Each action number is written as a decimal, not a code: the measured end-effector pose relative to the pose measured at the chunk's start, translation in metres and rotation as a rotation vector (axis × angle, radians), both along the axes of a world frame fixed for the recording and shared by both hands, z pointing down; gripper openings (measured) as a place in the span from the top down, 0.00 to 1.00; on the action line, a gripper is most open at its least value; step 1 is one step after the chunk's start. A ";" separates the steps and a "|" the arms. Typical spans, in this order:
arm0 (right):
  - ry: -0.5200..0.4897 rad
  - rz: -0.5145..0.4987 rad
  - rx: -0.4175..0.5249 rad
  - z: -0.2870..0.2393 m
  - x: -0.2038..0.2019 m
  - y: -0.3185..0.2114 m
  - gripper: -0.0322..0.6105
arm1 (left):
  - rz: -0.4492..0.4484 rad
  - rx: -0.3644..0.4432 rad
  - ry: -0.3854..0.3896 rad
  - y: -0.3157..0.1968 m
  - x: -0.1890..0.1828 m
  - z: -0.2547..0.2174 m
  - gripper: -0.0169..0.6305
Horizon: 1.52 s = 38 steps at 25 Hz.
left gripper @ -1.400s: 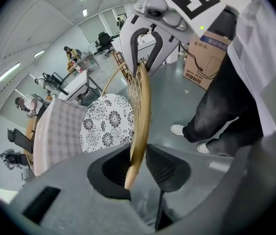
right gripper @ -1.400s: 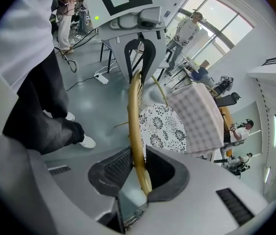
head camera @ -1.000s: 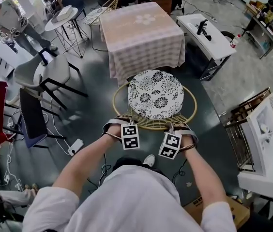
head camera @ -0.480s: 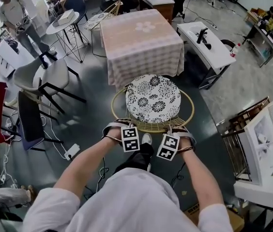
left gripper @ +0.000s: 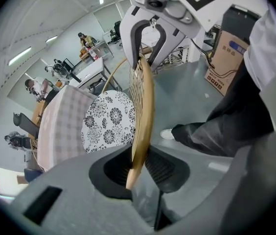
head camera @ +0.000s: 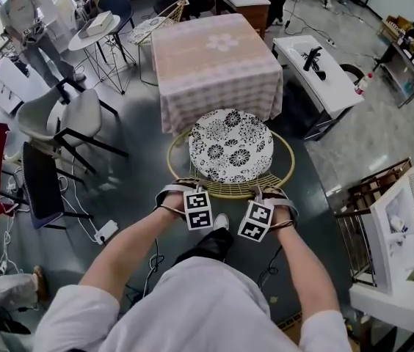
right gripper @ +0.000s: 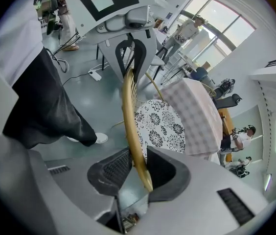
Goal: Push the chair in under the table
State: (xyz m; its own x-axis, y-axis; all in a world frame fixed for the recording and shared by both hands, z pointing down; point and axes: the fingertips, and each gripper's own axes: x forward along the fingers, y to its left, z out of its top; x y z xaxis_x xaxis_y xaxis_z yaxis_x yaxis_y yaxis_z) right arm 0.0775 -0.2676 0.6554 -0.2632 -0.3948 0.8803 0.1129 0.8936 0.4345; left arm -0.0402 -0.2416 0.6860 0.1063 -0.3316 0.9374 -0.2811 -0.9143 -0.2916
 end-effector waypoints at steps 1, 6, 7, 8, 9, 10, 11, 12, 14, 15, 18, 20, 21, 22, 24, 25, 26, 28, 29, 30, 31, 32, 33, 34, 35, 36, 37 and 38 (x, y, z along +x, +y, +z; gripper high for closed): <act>0.001 -0.006 -0.002 0.000 0.000 -0.006 0.83 | -0.003 -0.003 0.002 -0.005 0.000 0.000 0.84; 0.003 -0.040 -0.008 0.000 -0.005 -0.035 0.83 | -0.026 -0.004 0.006 -0.033 -0.005 0.000 0.84; 0.004 -0.043 -0.009 0.000 -0.006 -0.041 0.83 | -0.034 -0.003 0.006 -0.039 -0.006 0.000 0.84; 0.006 -0.044 -0.009 0.001 -0.006 -0.048 0.83 | -0.042 -0.005 0.007 -0.045 -0.006 0.000 0.84; 0.008 -0.045 -0.010 0.000 -0.007 -0.054 0.83 | -0.047 -0.008 0.009 -0.051 -0.006 0.000 0.84; 0.011 -0.046 -0.011 0.000 -0.007 -0.061 0.83 | -0.051 -0.010 0.010 -0.056 -0.006 -0.001 0.84; 0.014 -0.048 -0.012 0.000 -0.007 -0.067 0.83 | -0.054 -0.011 0.012 -0.062 -0.006 -0.001 0.84; 0.018 -0.051 -0.013 -0.001 -0.008 -0.073 0.83 | -0.056 -0.012 0.013 -0.067 -0.006 -0.002 0.84; 0.026 -0.054 -0.013 -0.001 -0.008 -0.085 0.83 | -0.060 -0.015 0.017 -0.077 -0.006 -0.003 0.84; 0.030 -0.056 -0.013 -0.001 -0.008 -0.091 0.83 | -0.062 -0.016 0.018 -0.082 -0.006 -0.003 0.84; 0.037 -0.065 -0.016 -0.001 -0.011 -0.104 0.83 | -0.072 -0.021 0.019 -0.095 -0.008 -0.003 0.84; 0.040 -0.071 -0.018 -0.001 -0.014 -0.113 0.83 | -0.080 -0.022 0.020 -0.103 -0.011 -0.003 0.84; 0.042 -0.072 -0.018 -0.001 -0.015 -0.118 0.83 | -0.083 -0.021 0.021 -0.108 -0.012 -0.003 0.84; 0.044 -0.072 -0.017 -0.001 -0.017 -0.123 0.83 | -0.086 -0.021 0.021 -0.113 -0.014 -0.003 0.84; 0.050 -0.074 -0.017 0.000 -0.020 -0.132 0.83 | -0.089 -0.024 0.023 -0.121 -0.017 -0.002 0.84; 0.052 -0.077 -0.018 0.000 -0.021 -0.136 0.83 | -0.090 -0.026 0.025 -0.124 -0.017 -0.002 0.84; 0.055 -0.080 -0.019 0.000 -0.021 -0.139 0.83 | -0.090 -0.027 0.027 -0.127 -0.018 -0.002 0.84; 0.060 -0.087 -0.021 0.000 -0.022 -0.144 0.83 | -0.090 -0.026 0.030 -0.133 -0.018 -0.003 0.84; 0.063 -0.089 -0.021 0.000 -0.023 -0.147 0.83 | -0.092 -0.025 0.031 -0.136 -0.019 -0.002 0.84; 0.065 -0.090 -0.021 0.001 -0.023 -0.150 0.83 | -0.094 -0.023 0.030 -0.139 -0.019 -0.002 0.84; 0.068 -0.089 -0.021 0.001 -0.024 -0.154 0.83 | -0.098 -0.022 0.029 -0.142 -0.020 -0.002 0.84; 0.071 -0.088 -0.021 0.001 -0.025 -0.158 0.83 | -0.102 -0.021 0.027 -0.146 -0.021 -0.002 0.84; 0.073 -0.088 -0.020 0.000 -0.027 -0.162 0.83 | -0.105 -0.020 0.025 -0.150 -0.023 -0.003 0.84; 0.075 -0.088 -0.021 0.000 -0.029 -0.165 0.83 | -0.109 -0.020 0.024 -0.153 -0.024 -0.003 0.84; 0.075 -0.088 -0.021 0.000 -0.030 -0.168 0.83 | -0.112 -0.020 0.023 -0.156 -0.026 -0.003 0.84; 0.076 -0.088 -0.021 0.000 -0.031 -0.171 0.83 | -0.114 -0.020 0.022 -0.159 -0.027 -0.003 0.84; 0.076 -0.089 -0.020 0.000 -0.031 -0.173 0.83 | -0.117 -0.019 0.021 -0.161 -0.027 -0.003 0.84; 0.076 -0.091 -0.019 0.000 -0.032 -0.175 0.83 | -0.119 -0.019 0.020 -0.163 -0.028 -0.003 0.84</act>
State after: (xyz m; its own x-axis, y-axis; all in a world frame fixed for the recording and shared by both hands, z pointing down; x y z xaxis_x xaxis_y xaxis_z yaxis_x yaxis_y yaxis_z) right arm 0.0458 -0.4430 0.6558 -0.2295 -0.3557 0.9060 0.2260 0.8859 0.4051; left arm -0.0679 -0.4049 0.6833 0.0864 -0.3248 0.9418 -0.3936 -0.8796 -0.2672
